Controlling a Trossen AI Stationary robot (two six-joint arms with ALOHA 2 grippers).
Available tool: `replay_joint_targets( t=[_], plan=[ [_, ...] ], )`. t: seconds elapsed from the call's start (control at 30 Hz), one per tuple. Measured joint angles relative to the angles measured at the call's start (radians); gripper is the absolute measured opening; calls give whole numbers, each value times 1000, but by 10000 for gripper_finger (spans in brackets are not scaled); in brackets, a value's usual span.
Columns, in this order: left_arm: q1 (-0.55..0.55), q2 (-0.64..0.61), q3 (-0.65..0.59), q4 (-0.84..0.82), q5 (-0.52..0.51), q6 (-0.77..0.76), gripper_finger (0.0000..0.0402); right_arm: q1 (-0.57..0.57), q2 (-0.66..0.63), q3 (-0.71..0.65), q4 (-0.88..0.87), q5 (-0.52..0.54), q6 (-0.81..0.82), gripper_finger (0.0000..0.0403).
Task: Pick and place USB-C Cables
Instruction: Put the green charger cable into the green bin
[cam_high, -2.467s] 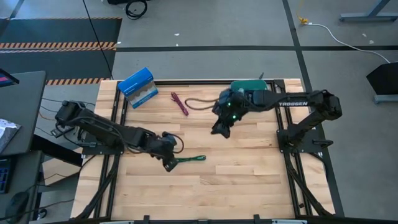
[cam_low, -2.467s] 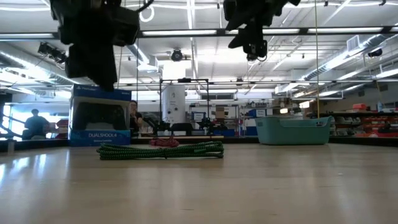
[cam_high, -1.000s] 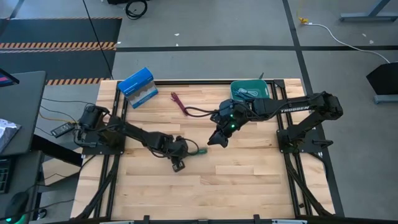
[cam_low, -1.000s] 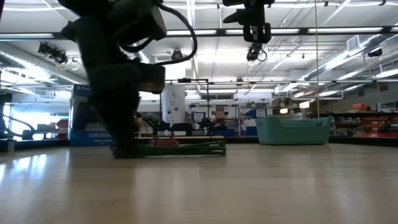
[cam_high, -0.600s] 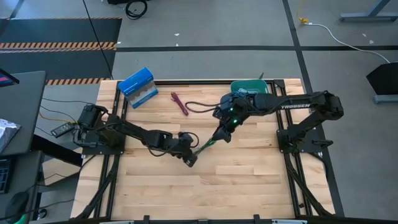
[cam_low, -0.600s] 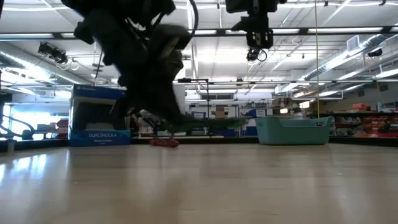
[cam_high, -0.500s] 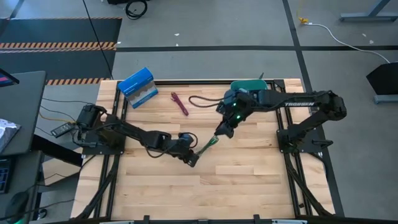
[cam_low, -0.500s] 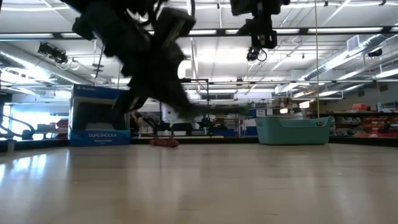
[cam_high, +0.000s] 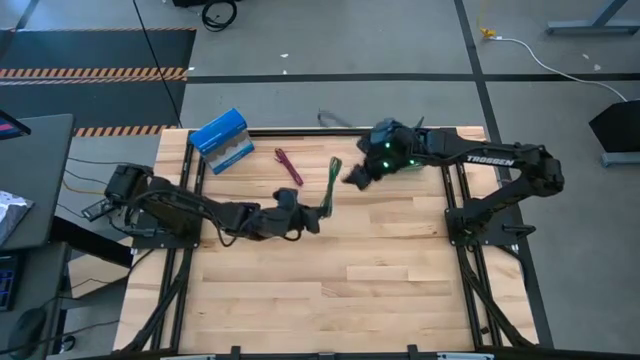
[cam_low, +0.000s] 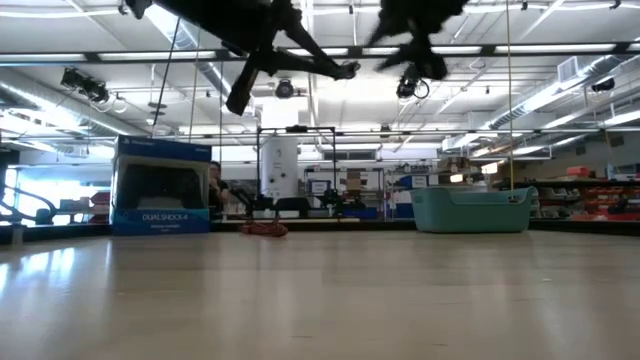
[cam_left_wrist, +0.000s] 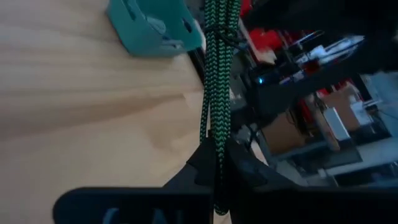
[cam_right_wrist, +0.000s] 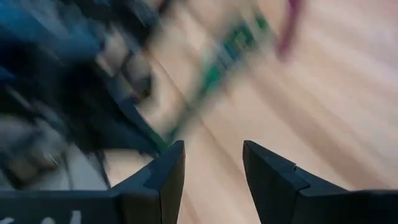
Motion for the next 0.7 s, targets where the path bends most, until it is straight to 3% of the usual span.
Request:
replay_joint_targets(
  t=[0.17,0.5,0.7],
  plan=[
    [19,-2,0,84,-2,35,15,2,33,2,277,-10,92,168],
    [21,-5,0,147,0,44,19,24,123,1,317,8,125,149],
    [21,-5,1,139,-1,46,20,26,111,0,335,-9,134,114]
  ],
)
